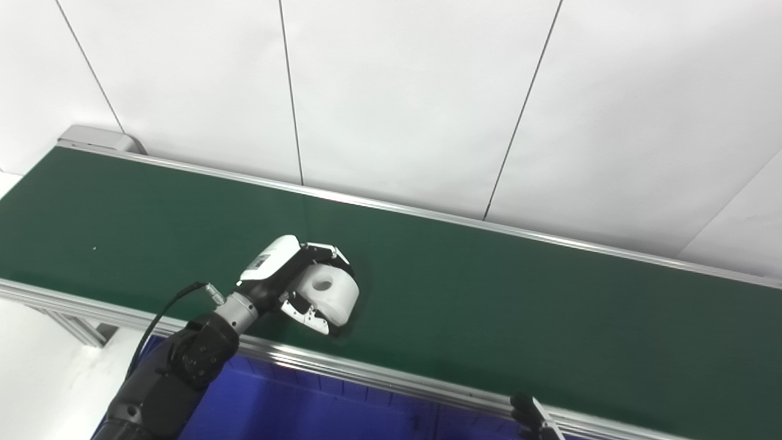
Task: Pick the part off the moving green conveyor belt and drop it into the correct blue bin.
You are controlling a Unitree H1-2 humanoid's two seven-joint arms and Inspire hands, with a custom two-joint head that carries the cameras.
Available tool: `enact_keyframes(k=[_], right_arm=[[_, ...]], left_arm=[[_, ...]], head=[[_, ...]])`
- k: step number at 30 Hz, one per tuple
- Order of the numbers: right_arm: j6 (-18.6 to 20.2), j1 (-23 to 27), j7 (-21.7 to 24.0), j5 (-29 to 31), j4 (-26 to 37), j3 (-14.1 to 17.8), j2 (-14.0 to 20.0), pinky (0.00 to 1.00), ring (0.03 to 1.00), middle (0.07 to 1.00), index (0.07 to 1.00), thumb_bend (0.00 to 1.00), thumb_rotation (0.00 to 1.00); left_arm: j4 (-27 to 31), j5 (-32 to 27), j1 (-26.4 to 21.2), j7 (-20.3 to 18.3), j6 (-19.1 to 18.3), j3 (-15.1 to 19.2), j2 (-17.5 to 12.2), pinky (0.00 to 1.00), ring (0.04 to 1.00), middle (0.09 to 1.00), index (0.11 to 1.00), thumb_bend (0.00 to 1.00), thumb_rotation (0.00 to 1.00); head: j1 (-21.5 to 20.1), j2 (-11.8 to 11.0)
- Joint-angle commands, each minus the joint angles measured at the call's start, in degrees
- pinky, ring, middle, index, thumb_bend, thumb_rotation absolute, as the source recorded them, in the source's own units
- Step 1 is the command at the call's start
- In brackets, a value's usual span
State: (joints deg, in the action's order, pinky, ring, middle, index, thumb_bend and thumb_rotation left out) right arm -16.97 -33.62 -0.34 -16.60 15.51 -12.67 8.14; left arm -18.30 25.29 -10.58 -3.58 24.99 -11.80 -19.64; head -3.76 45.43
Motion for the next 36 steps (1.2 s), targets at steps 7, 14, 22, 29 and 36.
enact_keyframes(k=[7,14,22,29,36], right_arm=[[0.5,-1.8,0.4,-1.2,4.8,-0.6,-1.7,0.81,0.87,0.9,0.914,0.7,0.77],[3.1,-1.8,0.7,-1.9,7.0,-1.1,-3.1,0.81,0.878,0.903,0.923,0.75,0.81],[5.7,-1.9,1.5,-1.5,9.0,-1.2,-3.4,0.82,0.886,0.908,0.923,0.77,0.82],[6.5,-2.2,1.9,-1.3,9.9,-1.0,-3.3,0.82,0.88,0.903,0.921,0.78,0.82],[6.5,-2.0,2.2,-0.8,9.6,-0.7,-3.0,0.8,0.873,0.9,0.921,0.78,0.81]], left_arm=[[14.0,-9.4,4.5,-2.4,1.9,-0.3,-3.2,0.41,0.426,0.5,0.511,0.5,0.0],[25.5,-15.5,12.4,-8.2,-1.7,-0.1,-3.3,0.44,0.457,0.502,0.491,0.5,0.0],[33.0,-14.4,20.7,-11.3,-5.3,-1.5,-2.2,0.45,0.454,0.515,0.481,0.5,0.0],[33.4,-10.0,24.3,-12.4,-4.7,-2.8,-2.5,0.43,0.445,0.514,0.484,0.5,0.0],[33.3,-5.6,24.0,-16.1,-8.4,-4.8,-3.3,0.4,0.411,0.527,0.497,0.5,0.0]], head=[[-9.6,3.5],[-12.6,7.5],[-11.4,8.6],[-10.7,8.6],[-9.6,8.1]])
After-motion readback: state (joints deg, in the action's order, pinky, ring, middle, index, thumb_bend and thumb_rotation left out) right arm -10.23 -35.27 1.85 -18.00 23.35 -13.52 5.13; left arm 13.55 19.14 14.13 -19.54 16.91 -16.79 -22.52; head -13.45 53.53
